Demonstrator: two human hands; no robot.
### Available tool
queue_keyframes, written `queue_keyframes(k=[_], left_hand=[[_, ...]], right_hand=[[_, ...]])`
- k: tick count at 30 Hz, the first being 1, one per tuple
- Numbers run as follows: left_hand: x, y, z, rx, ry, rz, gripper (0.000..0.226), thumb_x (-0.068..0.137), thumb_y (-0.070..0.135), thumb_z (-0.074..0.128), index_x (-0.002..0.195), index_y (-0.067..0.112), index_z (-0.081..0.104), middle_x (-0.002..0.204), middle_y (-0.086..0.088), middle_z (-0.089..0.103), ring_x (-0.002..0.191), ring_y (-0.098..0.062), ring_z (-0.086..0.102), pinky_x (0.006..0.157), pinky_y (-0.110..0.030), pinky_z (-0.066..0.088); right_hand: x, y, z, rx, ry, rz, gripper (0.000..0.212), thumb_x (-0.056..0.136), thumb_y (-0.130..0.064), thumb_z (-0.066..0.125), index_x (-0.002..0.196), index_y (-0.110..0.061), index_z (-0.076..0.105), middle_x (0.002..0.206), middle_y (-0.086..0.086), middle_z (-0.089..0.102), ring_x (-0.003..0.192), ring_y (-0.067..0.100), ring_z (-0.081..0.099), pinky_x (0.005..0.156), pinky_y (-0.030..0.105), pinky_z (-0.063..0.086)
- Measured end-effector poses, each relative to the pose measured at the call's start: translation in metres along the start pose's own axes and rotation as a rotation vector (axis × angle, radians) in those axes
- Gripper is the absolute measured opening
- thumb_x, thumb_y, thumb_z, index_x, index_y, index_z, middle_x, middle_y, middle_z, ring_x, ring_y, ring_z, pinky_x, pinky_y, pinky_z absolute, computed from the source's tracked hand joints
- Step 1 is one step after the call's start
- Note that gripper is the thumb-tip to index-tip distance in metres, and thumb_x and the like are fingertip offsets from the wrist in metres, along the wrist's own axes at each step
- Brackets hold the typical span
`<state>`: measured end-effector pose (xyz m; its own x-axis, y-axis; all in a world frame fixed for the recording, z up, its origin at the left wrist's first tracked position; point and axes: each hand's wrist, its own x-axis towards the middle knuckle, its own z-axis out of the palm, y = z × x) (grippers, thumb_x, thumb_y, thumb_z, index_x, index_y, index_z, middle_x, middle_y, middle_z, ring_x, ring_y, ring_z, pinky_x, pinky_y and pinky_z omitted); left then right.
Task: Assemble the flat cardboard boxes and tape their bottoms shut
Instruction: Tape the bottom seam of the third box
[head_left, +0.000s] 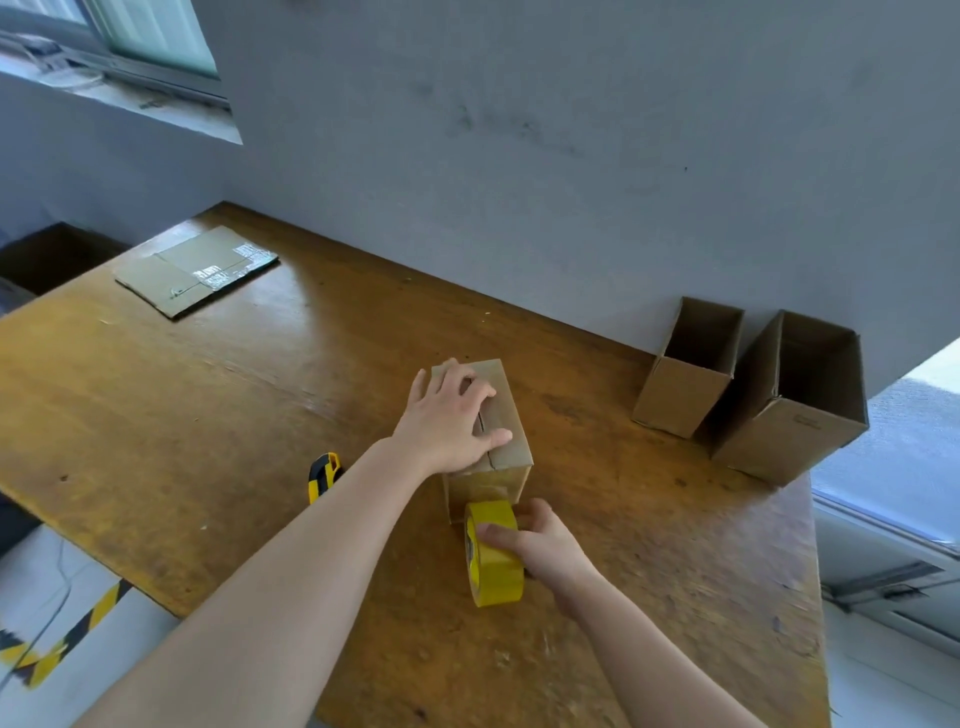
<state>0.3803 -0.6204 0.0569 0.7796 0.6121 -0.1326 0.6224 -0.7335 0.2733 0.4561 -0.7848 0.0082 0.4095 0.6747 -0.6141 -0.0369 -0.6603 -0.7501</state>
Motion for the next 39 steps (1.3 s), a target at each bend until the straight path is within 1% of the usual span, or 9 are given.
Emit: queue_keyframes(k=[2, 5, 11, 15, 18, 21, 27, 34, 39], left_hand=[[0.009, -0.004, -0.004, -0.057, -0.02, -0.01, 0.066, 0.084, 0.064, 0.058, 0.137, 0.03, 0.036, 0.163, -0.004, 0.004, 0.151, -0.028, -0.005, 0.121, -0.053, -0.003], [0.023, -0.013, -0.012, -0.052, -0.109, -0.074, 0.106, 0.069, 0.076, 0.065, 0.15, 0.027, 0.018, 0.162, -0.002, 0.011, 0.149, -0.026, 0.012, 0.118, -0.053, 0.014], [0.043, -0.022, -0.017, -0.025, -0.176, -0.108, 0.121, 0.056, 0.083, 0.067, 0.151, 0.025, 0.018, 0.153, -0.003, 0.028, 0.141, -0.027, 0.027, 0.114, -0.055, 0.018], [0.036, -0.028, -0.01, -0.001, -0.173, -0.104, 0.125, 0.059, 0.091, 0.05, 0.155, 0.029, 0.0, 0.163, -0.001, 0.007, 0.15, -0.026, 0.003, 0.117, -0.058, -0.002], [0.012, -0.042, -0.002, -0.265, -0.046, -0.127, 0.106, 0.071, 0.085, 0.035, 0.155, 0.034, -0.003, 0.165, 0.002, -0.006, 0.151, -0.022, -0.008, 0.118, -0.056, -0.001], [-0.018, -0.072, 0.011, -0.631, 0.23, -0.439, 0.064, 0.097, 0.056, 0.042, 0.151, 0.025, 0.029, 0.159, -0.008, 0.021, 0.148, -0.027, 0.016, 0.115, -0.051, 0.022], [-0.081, -0.106, 0.062, -0.16, -0.117, -0.944, 0.068, 0.087, 0.056, 0.062, 0.135, 0.013, 0.041, 0.133, -0.011, 0.047, 0.126, -0.032, 0.046, 0.092, -0.043, 0.044], [-0.094, -0.098, 0.078, -0.371, -0.043, -1.017, 0.035, 0.085, 0.032, 0.072, 0.096, 0.009, 0.048, 0.085, -0.005, 0.059, 0.072, -0.022, 0.059, 0.057, -0.033, 0.044], [-0.084, -0.07, 0.042, -0.854, 0.544, -0.726, 0.021, 0.09, 0.03, 0.066, 0.105, 0.017, 0.059, 0.093, -0.003, 0.063, 0.084, -0.02, 0.063, 0.066, -0.033, 0.051]], right_hand=[[0.001, -0.005, -0.001, -0.142, 0.111, -0.104, 0.106, 0.064, -0.051, 0.084, 0.147, -0.025, 0.024, 0.127, -0.006, 0.057, 0.109, 0.018, 0.06, 0.085, 0.033, 0.055], [0.001, -0.016, -0.004, -0.255, 0.09, -0.211, 0.114, 0.073, -0.04, 0.083, 0.151, -0.043, 0.0, 0.128, -0.013, 0.056, 0.111, 0.013, 0.06, 0.08, 0.023, 0.053], [0.011, -0.016, -0.009, -0.19, 0.029, -0.215, 0.104, 0.073, -0.036, 0.083, 0.147, -0.048, 0.011, 0.112, -0.021, 0.056, 0.099, 0.003, 0.057, 0.084, 0.023, 0.051], [0.018, -0.015, -0.007, -0.181, 0.024, -0.197, 0.105, 0.071, -0.036, 0.085, 0.147, -0.047, 0.013, 0.119, -0.015, 0.058, 0.11, 0.01, 0.057, 0.093, 0.034, 0.052], [0.02, -0.016, -0.007, -0.197, 0.018, -0.168, 0.105, 0.072, -0.036, 0.085, 0.151, -0.04, 0.015, 0.136, -0.007, 0.053, 0.121, 0.016, 0.052, 0.099, 0.038, 0.05], [0.02, -0.015, -0.006, -0.201, 0.044, -0.154, 0.107, 0.074, -0.036, 0.084, 0.154, -0.027, 0.014, 0.143, -0.001, 0.047, 0.128, 0.021, 0.049, 0.099, 0.036, 0.049], [0.018, -0.012, 0.001, -0.14, 0.064, -0.161, 0.101, 0.065, -0.042, 0.088, 0.147, -0.026, 0.032, 0.134, -0.005, 0.057, 0.123, 0.019, 0.054, 0.098, 0.043, 0.051], [0.012, -0.014, -0.002, -0.146, 0.084, -0.16, 0.102, 0.073, -0.036, 0.085, 0.152, -0.024, 0.021, 0.139, 0.001, 0.05, 0.126, 0.021, 0.051, 0.1, 0.041, 0.049], [0.008, -0.015, -0.007, -0.148, 0.062, -0.136, 0.097, 0.078, -0.03, 0.081, 0.153, -0.025, 0.019, 0.137, 0.006, 0.051, 0.118, 0.019, 0.053, 0.095, 0.035, 0.05]])
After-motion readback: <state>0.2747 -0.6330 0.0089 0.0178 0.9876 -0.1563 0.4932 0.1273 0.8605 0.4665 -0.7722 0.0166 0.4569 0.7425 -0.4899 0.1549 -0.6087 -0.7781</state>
